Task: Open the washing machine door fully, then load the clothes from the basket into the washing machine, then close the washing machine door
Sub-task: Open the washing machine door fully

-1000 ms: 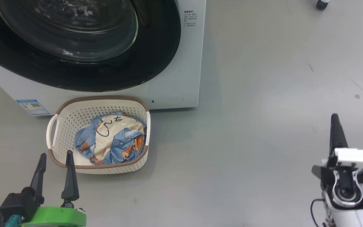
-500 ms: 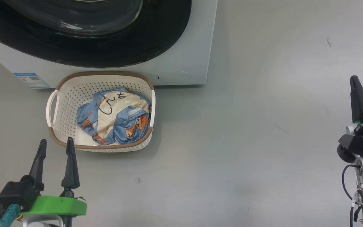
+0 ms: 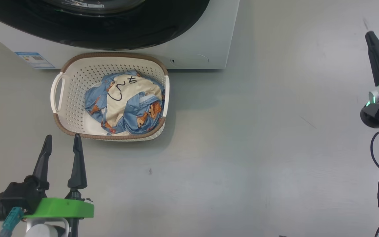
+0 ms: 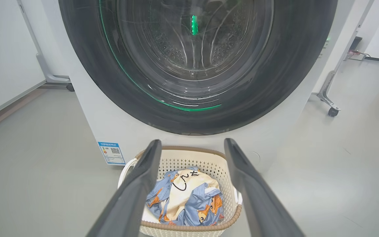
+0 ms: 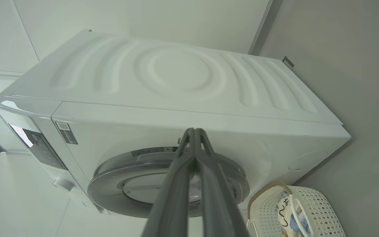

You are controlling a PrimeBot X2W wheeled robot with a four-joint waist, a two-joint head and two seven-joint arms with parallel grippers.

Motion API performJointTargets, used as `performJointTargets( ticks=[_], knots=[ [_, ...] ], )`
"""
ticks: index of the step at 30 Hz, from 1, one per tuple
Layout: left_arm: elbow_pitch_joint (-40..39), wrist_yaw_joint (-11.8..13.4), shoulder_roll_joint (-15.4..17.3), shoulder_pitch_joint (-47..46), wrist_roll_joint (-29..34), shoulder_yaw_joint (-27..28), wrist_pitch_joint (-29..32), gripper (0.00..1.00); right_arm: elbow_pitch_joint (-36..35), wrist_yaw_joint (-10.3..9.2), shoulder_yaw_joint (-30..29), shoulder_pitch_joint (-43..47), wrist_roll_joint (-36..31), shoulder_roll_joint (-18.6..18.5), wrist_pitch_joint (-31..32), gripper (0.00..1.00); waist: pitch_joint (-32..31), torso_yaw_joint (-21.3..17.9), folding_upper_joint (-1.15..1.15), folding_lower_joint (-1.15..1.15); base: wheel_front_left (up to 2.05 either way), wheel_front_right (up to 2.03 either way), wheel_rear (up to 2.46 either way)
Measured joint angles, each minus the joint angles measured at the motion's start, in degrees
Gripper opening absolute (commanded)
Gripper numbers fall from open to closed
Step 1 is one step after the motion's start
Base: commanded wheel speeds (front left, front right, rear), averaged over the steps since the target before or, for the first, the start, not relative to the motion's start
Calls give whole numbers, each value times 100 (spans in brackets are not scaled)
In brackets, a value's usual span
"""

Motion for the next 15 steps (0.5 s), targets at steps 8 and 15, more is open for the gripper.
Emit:
performJointTargets(
  ticks=[8, 15],
  knots=[
    [-57, 0, -13, -25, 0, -201, 0, 100, 3, 0, 156, -580, -47, -33, 259, 0, 247, 143, 0, 0, 0, 0, 0],
    [-188, 0, -15, -141, 33, -294, 0, 100, 20, 0, 320, -1151, -105, -64, 486, 0, 548, 285, 0, 0, 0, 0, 0]
  ],
)
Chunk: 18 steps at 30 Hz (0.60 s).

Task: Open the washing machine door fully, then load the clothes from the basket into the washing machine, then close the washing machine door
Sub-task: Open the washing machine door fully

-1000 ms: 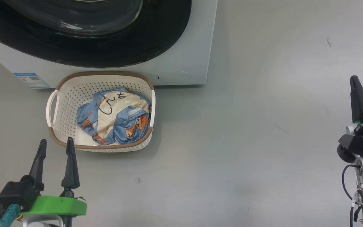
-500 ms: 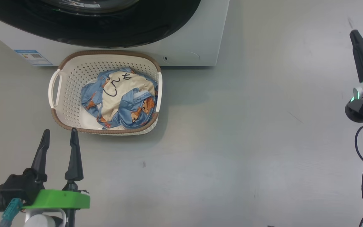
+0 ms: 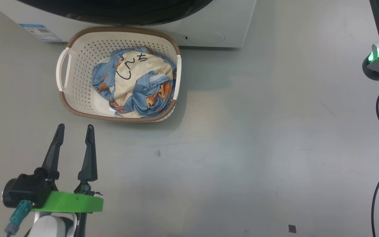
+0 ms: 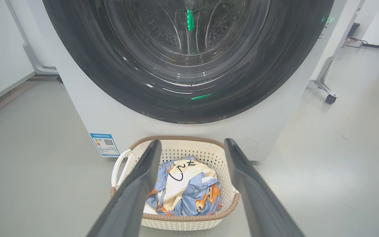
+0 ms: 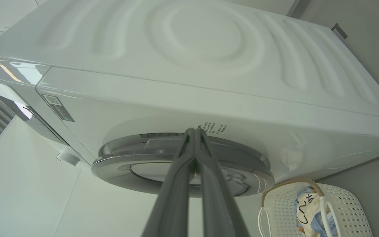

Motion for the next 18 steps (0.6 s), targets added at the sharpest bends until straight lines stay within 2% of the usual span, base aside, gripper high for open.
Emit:
performJointTargets(
  ticks=[18],
  knots=[
    [-152, 0, -58, -153, 7, -27, 0, 100, 53, 0, 261, -1204, -208, -58, 360, 0, 676, 405, 0, 0, 0, 0, 0]
  ],
)
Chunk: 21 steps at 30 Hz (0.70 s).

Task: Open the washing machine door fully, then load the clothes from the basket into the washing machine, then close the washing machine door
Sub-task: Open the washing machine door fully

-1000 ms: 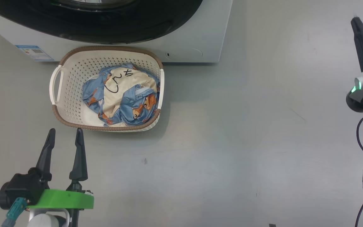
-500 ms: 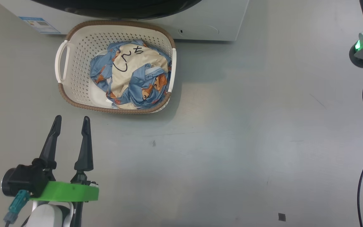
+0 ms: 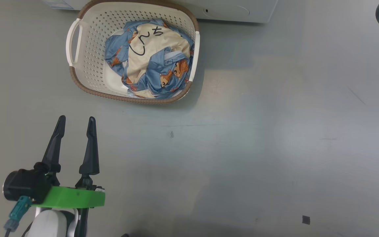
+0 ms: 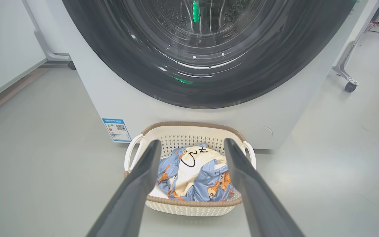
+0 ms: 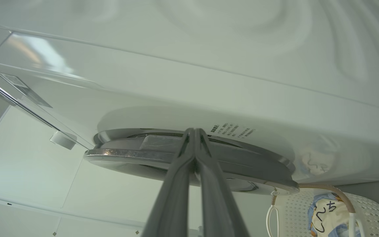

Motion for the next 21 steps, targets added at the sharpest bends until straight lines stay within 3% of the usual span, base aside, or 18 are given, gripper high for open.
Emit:
performJointTargets(
  ticks=[21],
  knots=[
    [-64, 0, -83, -110, -112, -208, 0, 100, 89, 0, 455, -927, -335, -19, 287, 0, 485, 546, 0, 0, 0, 0, 0]
  ],
)
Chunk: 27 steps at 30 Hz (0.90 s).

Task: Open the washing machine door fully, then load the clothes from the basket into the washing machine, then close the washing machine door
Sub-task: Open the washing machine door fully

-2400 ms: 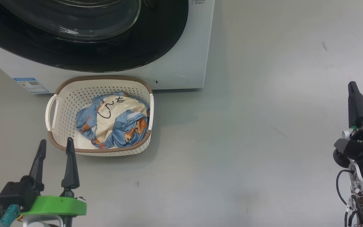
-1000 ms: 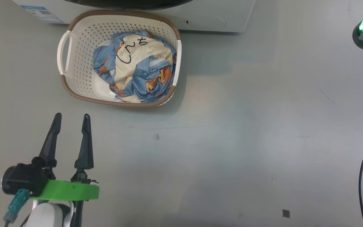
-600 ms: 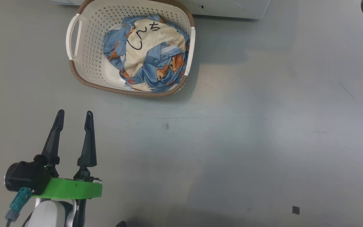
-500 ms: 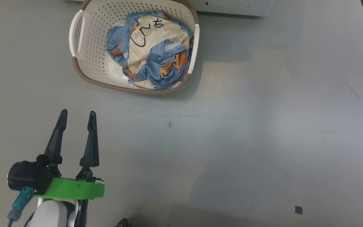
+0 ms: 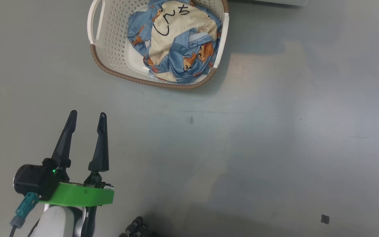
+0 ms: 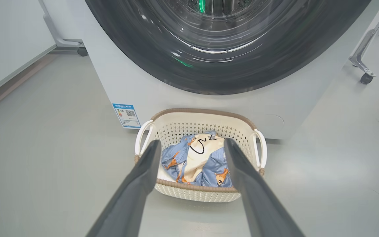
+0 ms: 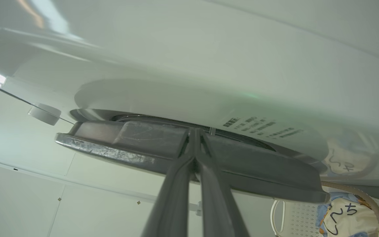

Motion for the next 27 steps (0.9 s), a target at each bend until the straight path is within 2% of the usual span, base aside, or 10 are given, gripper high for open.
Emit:
performJointTargets(
  ticks=[12, 27],
  knots=[
    [-4, 0, -16, -5, -92, -13, 0, 100, 136, 0, 111, -266, -69, -87, 101, 0, 210, 274, 0, 0, 0, 0, 0],
    [-44, 0, -21, -2, -266, 5, 0, 100, 151, 0, 229, -399, -69, -62, 175, 0, 261, 380, 0, 0, 0, 0, 0]
  ],
)
